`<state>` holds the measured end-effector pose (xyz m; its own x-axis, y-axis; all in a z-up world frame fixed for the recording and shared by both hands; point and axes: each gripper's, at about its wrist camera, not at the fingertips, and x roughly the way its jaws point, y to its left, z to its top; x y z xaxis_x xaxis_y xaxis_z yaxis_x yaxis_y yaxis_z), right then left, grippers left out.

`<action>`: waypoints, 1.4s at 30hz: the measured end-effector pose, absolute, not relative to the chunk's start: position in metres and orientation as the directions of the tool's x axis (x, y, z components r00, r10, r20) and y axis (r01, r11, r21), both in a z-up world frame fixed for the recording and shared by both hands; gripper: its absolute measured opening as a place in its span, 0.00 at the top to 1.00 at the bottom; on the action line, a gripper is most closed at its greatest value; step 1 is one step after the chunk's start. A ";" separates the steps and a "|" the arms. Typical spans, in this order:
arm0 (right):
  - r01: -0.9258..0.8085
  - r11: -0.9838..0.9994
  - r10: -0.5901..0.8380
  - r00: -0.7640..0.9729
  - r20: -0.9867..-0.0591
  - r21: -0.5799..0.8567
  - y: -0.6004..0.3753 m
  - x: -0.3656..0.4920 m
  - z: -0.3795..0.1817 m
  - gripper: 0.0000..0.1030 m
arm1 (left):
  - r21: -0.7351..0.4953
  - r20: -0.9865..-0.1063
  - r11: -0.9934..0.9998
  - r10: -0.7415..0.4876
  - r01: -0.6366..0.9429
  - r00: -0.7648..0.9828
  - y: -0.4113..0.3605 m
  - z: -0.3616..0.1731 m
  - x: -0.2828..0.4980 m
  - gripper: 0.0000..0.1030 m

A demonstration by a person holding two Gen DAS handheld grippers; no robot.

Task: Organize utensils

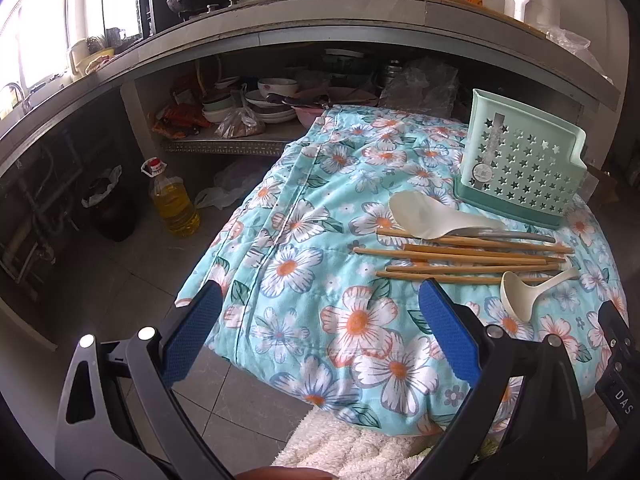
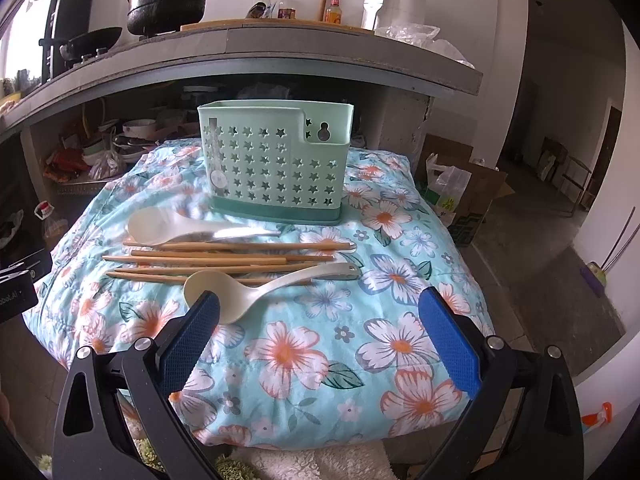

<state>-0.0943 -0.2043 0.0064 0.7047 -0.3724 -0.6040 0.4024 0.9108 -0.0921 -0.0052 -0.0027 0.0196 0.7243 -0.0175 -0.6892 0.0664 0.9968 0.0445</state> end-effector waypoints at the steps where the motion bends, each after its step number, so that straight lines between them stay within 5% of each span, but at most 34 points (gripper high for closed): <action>1: 0.402 0.911 -0.373 0.704 -0.604 -0.093 -0.204 -0.095 0.006 0.06 | 0.043 -0.689 0.997 -0.018 0.066 0.724 -0.002 0.019 -0.006 0.08; 42: 0.397 0.913 -0.366 0.703 -0.610 -0.091 -0.205 -0.092 0.002 0.06 | 0.024 -0.708 0.995 -0.052 0.099 0.704 -0.006 0.010 -0.006 0.08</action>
